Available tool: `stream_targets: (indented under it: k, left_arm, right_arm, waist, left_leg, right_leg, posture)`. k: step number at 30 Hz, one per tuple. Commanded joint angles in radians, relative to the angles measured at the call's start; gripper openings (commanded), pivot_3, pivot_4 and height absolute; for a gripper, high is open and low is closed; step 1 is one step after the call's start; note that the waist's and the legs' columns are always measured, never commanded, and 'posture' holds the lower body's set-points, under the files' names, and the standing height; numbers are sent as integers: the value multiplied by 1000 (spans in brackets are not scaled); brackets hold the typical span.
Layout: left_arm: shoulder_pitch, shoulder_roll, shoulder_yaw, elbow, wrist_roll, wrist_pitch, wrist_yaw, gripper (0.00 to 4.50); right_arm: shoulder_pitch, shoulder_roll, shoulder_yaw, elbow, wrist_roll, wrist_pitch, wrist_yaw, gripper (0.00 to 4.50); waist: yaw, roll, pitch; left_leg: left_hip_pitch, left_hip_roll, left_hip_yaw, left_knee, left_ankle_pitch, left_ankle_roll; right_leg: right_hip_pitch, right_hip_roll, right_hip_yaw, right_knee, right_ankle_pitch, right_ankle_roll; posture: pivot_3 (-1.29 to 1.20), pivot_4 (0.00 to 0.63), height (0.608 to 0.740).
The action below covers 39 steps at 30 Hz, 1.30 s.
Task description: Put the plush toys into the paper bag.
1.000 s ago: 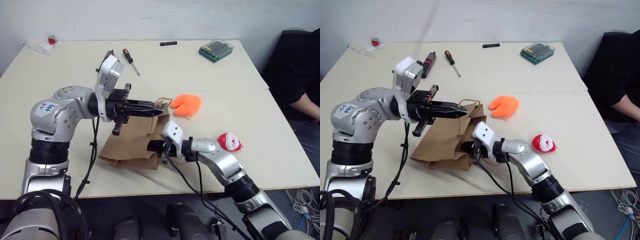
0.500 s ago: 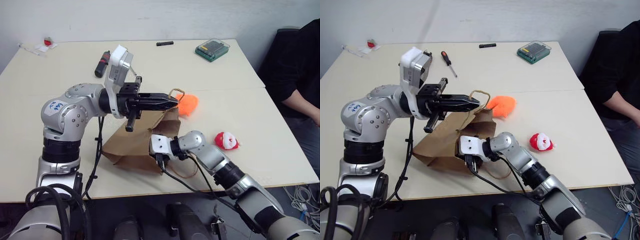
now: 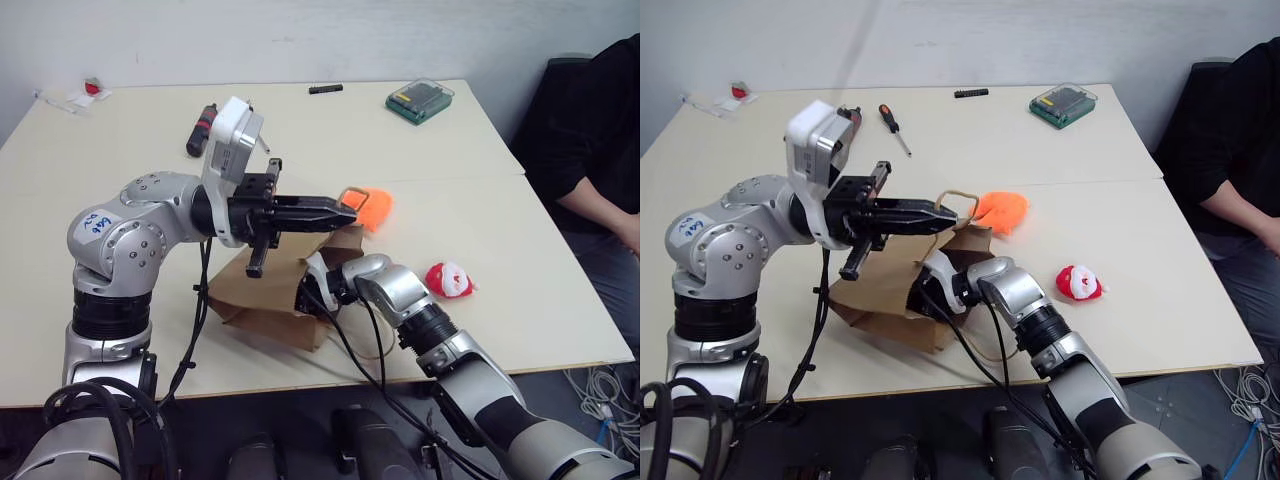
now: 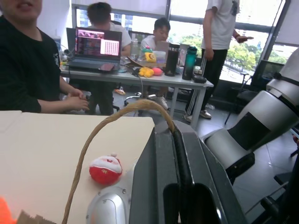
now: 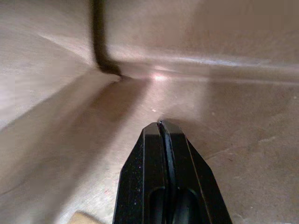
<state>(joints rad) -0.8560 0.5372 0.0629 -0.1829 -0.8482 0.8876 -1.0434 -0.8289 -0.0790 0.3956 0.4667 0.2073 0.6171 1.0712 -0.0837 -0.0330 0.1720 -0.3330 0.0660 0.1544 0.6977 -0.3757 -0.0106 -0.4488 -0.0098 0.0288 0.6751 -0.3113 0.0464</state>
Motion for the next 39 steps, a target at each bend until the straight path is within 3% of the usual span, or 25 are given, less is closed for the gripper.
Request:
stream_targets:
  k: [1, 7, 15, 22, 27, 34, 39]
  left_arm:
    - [-64, -18, 62, 20, -55, 7, 50, 0]
    - [-87, -2, 41, 34, -49, 3, 24, 0]
    - [-17, 21, -46, 36, 62, -104, -38, 0]
    - [27, 86, -40, 112, 123, -160, -89, 0]
    - [73, 159, -17, 124, 130, -164, -129, 0]
    - [82, 200, 1, 129, 122, -152, -153, 0]
    - [79, 211, 1, 127, 116, -138, -165, 0]
  right_arm:
    - [13, -2, 20, 62, -82, 19, -110, 30]
    - [8, 4, 26, 70, -117, -6, -174, 30]
    - [22, -7, -26, -81, -30, -18, -105, 30]
    - [120, -153, -60, -377, 6, 81, -102, 30]
    - [301, -304, -104, -679, 31, 165, -131, 30]
    - [518, -443, -370, -1073, 178, 321, -209, 30]
    - [625, -564, -662, -1232, 316, 399, -208, 30]
  waist:
    - [1, 0, 0]
    - [1, 5, -3]
    - [1, 7, -3]
    - [0, 8, -2]
    - [1, 8, -2]
    - [10, 7, -2]
    - [29, 7, -2]
  left_leg:
    - [0, 0, -1, 0, 0, 0]
    - [0, -1, -4, 0, 0, -1]
    - [-2, -1, -5, 0, 1, -1]
    - [-4, 0, -5, -3, 0, -1]
    - [-4, 0, -5, -6, 0, -1]
    - [-4, -1, -5, -6, 0, -1]
    - [-4, -1, -5, -8, 0, -1]
  right_leg:
    - [1, 0, -1, 0, 0, 0]
    - [2, -1, -3, 0, 0, 0]
    - [1, -1, -4, -1, 0, 0]
    - [0, 0, -4, -4, 0, 0]
    - [-1, 0, -4, -7, 0, 0]
    - [0, 0, -4, -9, 0, 0]
    - [0, 1, -4, -11, 0, 0]
  posture:
    - [0, 150, 740]
    - [0, 150, 740]
    - [0, 150, 740]
    - [0, 150, 740]
    - [0, 150, 740]
    - [0, 150, 740]
    - [0, 150, 740]
